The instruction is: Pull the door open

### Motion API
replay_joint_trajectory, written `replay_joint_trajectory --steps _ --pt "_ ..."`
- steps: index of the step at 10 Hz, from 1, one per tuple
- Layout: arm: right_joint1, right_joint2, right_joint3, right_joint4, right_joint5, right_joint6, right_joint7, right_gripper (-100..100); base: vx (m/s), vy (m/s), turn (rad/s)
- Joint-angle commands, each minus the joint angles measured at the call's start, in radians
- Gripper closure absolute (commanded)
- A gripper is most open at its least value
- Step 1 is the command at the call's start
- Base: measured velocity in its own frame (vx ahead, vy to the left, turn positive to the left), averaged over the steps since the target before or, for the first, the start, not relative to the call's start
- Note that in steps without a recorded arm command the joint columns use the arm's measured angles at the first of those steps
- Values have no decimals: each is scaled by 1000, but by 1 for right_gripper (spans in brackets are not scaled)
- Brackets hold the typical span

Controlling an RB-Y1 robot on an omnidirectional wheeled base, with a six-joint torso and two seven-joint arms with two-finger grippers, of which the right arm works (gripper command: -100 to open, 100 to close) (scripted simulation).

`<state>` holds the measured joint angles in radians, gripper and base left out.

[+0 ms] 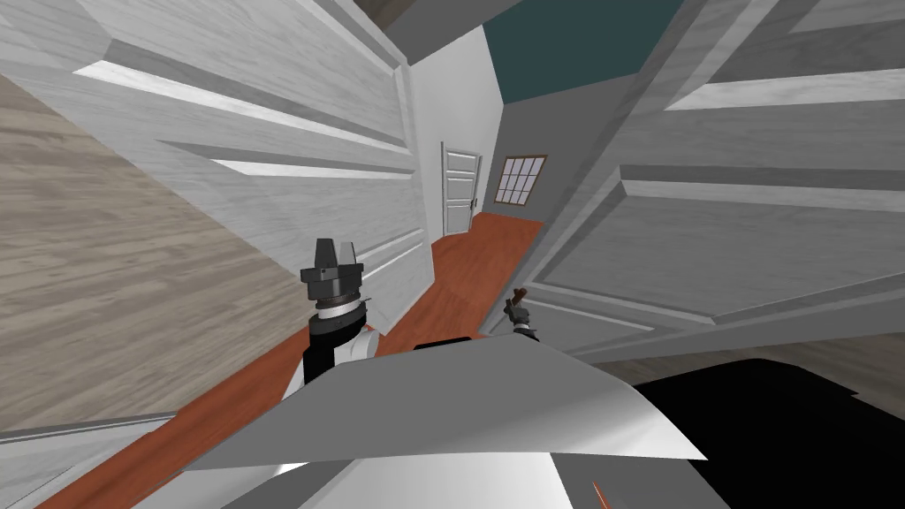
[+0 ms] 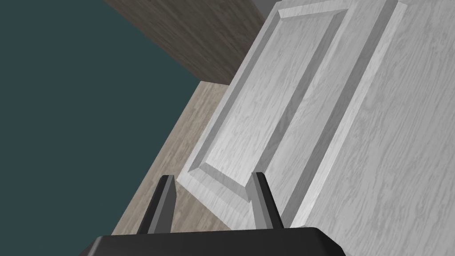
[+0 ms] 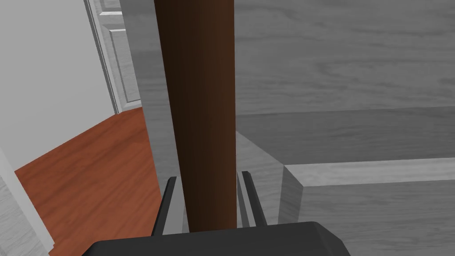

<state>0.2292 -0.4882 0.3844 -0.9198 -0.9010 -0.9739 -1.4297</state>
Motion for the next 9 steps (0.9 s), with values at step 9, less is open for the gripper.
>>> replay_joint_trajectory --steps 9 --pt "51 -67 128 -38 68 -68 -70 100 -212 -21 64"
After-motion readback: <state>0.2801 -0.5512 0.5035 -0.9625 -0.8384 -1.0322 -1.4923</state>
